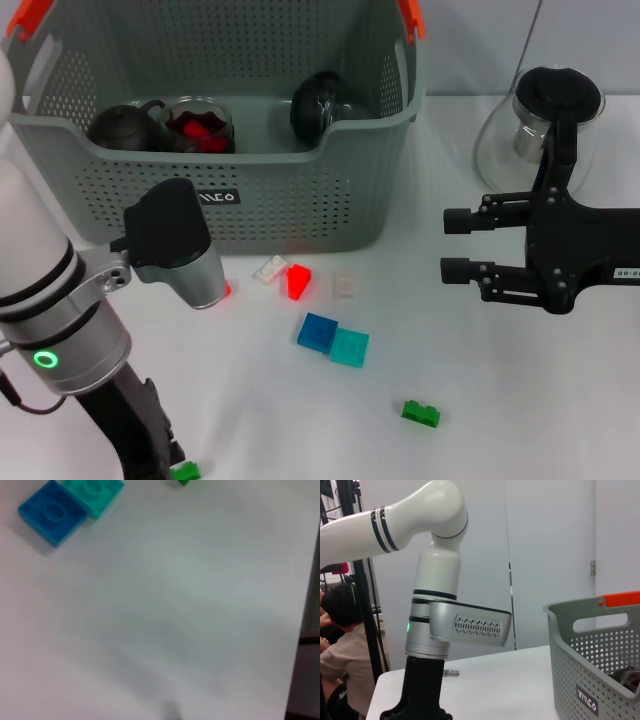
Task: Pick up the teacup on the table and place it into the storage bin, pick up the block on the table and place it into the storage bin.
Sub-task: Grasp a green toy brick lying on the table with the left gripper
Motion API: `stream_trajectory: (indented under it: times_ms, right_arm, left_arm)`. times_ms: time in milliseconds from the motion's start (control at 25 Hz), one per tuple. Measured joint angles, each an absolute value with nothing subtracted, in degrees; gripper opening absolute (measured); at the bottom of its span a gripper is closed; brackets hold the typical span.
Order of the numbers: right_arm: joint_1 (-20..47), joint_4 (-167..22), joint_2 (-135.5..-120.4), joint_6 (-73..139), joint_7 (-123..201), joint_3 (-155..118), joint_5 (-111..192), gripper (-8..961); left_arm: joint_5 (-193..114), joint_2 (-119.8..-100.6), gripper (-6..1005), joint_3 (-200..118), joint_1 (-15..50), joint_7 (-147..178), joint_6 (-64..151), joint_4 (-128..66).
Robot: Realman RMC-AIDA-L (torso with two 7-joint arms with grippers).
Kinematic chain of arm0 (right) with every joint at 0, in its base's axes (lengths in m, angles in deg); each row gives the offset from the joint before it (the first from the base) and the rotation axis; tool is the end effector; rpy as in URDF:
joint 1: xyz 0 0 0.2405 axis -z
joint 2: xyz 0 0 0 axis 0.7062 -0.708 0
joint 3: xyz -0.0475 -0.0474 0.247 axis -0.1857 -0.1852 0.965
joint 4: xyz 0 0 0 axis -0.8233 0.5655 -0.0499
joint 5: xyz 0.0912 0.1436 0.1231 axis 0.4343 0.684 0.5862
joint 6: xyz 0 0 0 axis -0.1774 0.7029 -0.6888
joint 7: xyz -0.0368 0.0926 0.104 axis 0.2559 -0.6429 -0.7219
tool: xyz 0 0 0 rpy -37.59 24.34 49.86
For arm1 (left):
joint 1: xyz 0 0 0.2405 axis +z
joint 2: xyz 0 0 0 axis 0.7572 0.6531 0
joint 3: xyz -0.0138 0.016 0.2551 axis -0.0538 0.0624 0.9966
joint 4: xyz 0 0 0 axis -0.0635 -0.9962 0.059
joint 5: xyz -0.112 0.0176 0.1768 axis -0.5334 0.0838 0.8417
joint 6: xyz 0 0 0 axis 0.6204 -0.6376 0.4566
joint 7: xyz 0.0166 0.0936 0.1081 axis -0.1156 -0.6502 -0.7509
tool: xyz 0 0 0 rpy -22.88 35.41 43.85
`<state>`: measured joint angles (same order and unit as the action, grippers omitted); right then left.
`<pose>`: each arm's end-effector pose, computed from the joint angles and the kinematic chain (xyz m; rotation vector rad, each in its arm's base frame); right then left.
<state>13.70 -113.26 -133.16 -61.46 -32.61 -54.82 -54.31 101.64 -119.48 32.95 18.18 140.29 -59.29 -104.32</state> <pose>0.2209 0.3202 0.0228 -2.8975 0.2204 0.8471 -0.2072 0.2796 -0.0210 2.8143 0.7035 -0.8470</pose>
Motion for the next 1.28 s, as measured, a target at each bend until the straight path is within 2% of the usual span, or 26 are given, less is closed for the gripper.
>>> stream_trajectory:
  times_ms: [880,1280]
  right_arm:
    - [13.9,-113.3,-132.98,-61.0,-32.3,-54.8,-54.5,534]
    - [13.9,-113.2,-132.98,-61.0,-32.3,-54.8,-54.5,535]
  left_arm:
    - [103.3,-119.81,452,37.9,20.0,141.1,-53.4,-105.5]
    - [101.0,-119.42,439,21.9,16.6,157.5,-60.7,-102.7]
